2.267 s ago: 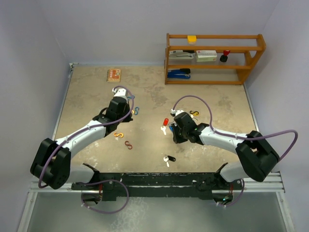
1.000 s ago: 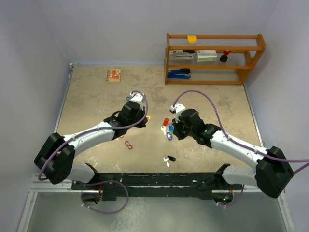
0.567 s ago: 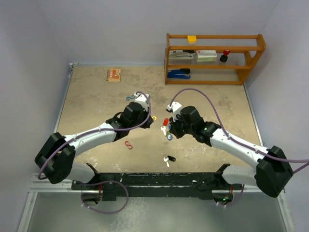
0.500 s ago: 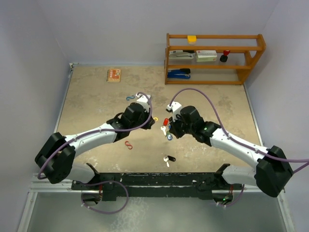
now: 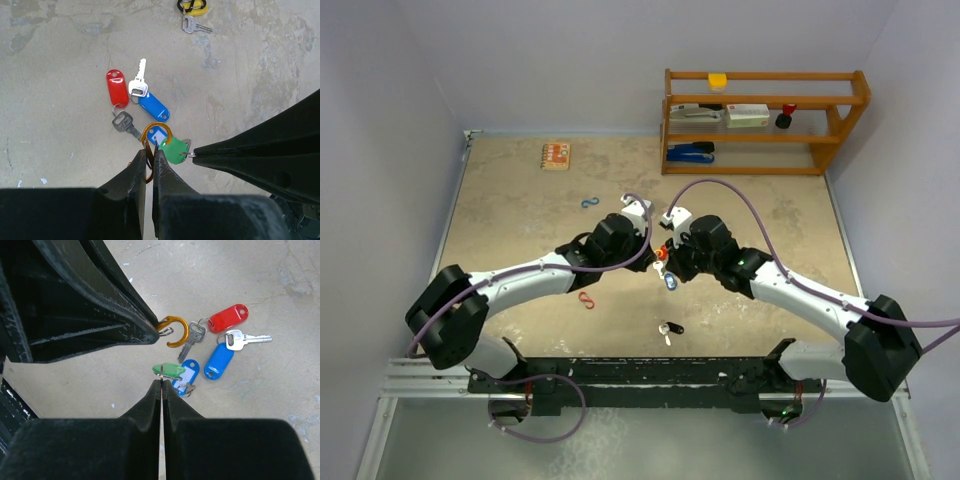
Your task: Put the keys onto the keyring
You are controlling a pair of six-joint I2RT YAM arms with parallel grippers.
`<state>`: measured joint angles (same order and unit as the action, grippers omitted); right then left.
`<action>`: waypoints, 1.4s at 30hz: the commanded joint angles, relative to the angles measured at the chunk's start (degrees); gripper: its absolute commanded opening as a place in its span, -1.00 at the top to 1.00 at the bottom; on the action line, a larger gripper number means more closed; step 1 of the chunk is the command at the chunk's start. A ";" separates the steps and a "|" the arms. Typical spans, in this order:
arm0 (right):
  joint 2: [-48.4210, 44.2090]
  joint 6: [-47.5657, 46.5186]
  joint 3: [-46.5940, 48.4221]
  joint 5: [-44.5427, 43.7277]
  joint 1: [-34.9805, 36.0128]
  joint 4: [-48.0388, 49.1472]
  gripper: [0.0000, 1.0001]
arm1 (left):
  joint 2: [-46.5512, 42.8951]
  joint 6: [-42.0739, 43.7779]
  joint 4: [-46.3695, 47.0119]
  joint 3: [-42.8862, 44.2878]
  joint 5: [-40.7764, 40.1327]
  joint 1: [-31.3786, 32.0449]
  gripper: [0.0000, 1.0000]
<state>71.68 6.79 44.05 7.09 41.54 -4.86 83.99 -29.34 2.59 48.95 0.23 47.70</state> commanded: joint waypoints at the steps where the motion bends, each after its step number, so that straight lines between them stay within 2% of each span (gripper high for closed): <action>1: -0.46 -1.58 2.31 0.60 0.21 2.51 1.00 | 1.03 0.50 2.77 3.15 1.21 0.95 1.00; 42: -0.05 -0.91 -0.28 -3.34 0.37 3.72 1.00 | -0.71 0.87 0.93 3.72 0.74 2.92 1.00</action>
<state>71.68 6.24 44.01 5.15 41.63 -3.36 86.13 -29.32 2.15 50.48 1.06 50.06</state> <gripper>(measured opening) 0.007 0.021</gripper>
